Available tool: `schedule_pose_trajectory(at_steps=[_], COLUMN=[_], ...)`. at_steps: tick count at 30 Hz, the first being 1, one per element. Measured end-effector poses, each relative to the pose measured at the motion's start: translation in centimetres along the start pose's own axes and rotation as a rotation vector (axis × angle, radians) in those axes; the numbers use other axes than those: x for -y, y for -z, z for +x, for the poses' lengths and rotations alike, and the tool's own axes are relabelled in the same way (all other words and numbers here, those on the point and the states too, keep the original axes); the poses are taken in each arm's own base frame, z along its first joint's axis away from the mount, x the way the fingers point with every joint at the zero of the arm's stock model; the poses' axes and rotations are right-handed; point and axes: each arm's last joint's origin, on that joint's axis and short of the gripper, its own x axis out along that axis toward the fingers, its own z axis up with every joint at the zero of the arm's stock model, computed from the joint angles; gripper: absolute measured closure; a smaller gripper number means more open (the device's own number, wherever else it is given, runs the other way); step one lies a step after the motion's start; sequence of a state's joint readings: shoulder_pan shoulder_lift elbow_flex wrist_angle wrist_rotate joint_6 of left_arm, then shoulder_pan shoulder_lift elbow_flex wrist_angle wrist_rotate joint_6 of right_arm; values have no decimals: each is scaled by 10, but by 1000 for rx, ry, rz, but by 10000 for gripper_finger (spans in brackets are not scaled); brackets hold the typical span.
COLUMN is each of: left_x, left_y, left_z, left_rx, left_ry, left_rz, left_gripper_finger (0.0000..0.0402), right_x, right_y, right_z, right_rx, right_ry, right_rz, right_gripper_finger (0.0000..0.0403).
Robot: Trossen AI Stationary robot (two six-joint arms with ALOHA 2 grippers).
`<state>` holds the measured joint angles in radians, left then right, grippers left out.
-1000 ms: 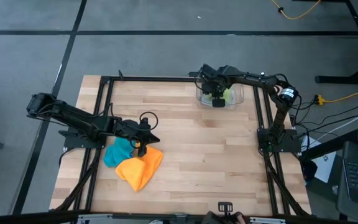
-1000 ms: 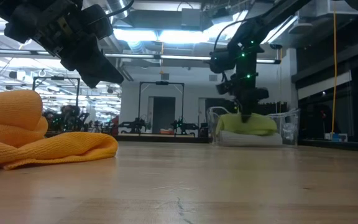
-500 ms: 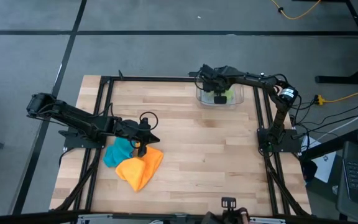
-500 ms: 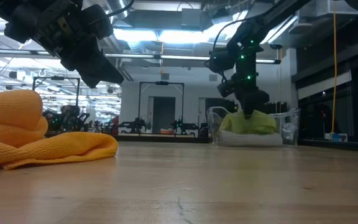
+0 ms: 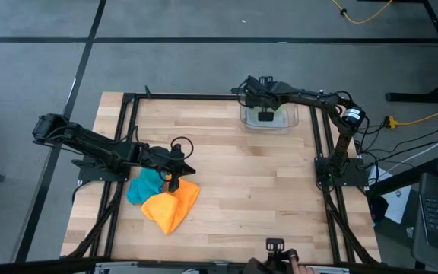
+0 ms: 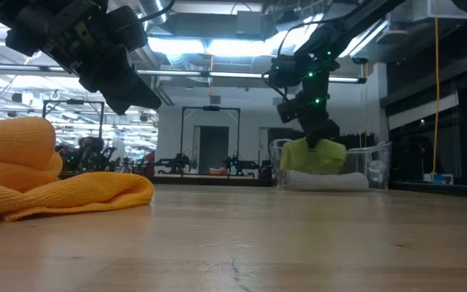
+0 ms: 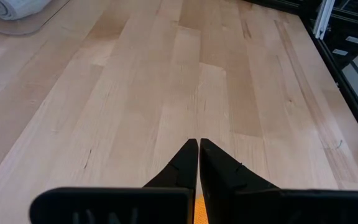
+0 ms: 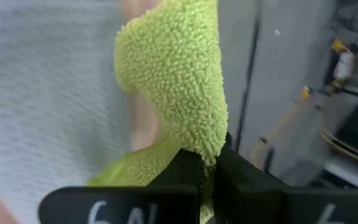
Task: Fold microfiber towels
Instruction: Put the folded green microfiber into the transparent bin
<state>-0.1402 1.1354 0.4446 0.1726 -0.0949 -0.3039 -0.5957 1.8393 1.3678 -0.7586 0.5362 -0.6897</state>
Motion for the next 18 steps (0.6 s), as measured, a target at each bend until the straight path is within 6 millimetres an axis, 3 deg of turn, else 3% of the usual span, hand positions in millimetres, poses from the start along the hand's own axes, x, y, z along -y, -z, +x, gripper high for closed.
schedule_pose_trajectory(at_steps=[18], left_x=[0], left_y=[0], left_z=[0], left_rx=[0], left_ry=[0], left_rz=[0], left_gripper_finger=[392], right_x=[-32], right_y=[10], right_z=[18], right_rx=[43], right_ry=[-221], right_rz=[-51], right_gripper_finger=[392])
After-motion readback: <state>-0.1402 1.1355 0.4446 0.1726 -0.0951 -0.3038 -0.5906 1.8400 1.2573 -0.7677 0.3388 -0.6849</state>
